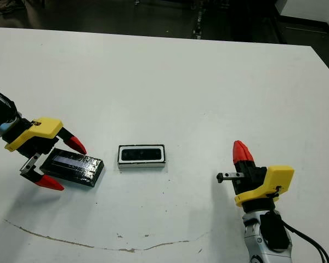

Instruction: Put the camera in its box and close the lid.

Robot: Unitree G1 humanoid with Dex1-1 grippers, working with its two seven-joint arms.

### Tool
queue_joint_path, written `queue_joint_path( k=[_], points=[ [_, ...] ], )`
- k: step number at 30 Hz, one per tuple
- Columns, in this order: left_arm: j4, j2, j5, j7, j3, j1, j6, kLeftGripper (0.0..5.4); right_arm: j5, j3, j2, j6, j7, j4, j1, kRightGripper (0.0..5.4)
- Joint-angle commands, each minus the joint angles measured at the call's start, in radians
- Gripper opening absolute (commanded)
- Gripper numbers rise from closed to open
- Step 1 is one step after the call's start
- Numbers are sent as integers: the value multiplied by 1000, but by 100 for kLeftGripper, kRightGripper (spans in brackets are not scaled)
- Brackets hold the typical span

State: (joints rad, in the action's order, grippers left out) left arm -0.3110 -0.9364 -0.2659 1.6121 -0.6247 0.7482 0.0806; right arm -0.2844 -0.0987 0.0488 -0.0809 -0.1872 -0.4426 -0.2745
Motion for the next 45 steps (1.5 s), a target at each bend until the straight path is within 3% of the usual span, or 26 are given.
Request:
queue_joint_path(
  k=[1,9,14,18,31,36,45],
  points=[
    [-5,0,7,2,-12,-8,26,540,-15,-14,14,1,-8,10,-5,3],
    [2,33,81,-14,100,-73,-55,540,-4,-10,14,-8,7,0,-11,3],
    [61,34,149,-66,137,-105,57,540,-7,-9,15,-15,9,-3,-12,3],
    [87,42,167,-68,157,-121,99,504,-8,-10,16,-10,5,2,-10,0],
    [90,55,191,-23,170,-120,183,319,-14,-12,15,-7,0,6,-9,0],
    [87,57,192,-11,182,-124,159,315,-18,-10,16,-21,4,-1,-10,0],
    [63,77,139,-9,242,-122,240,315,-15,-9,17,-15,1,5,-7,0]
  ],
)
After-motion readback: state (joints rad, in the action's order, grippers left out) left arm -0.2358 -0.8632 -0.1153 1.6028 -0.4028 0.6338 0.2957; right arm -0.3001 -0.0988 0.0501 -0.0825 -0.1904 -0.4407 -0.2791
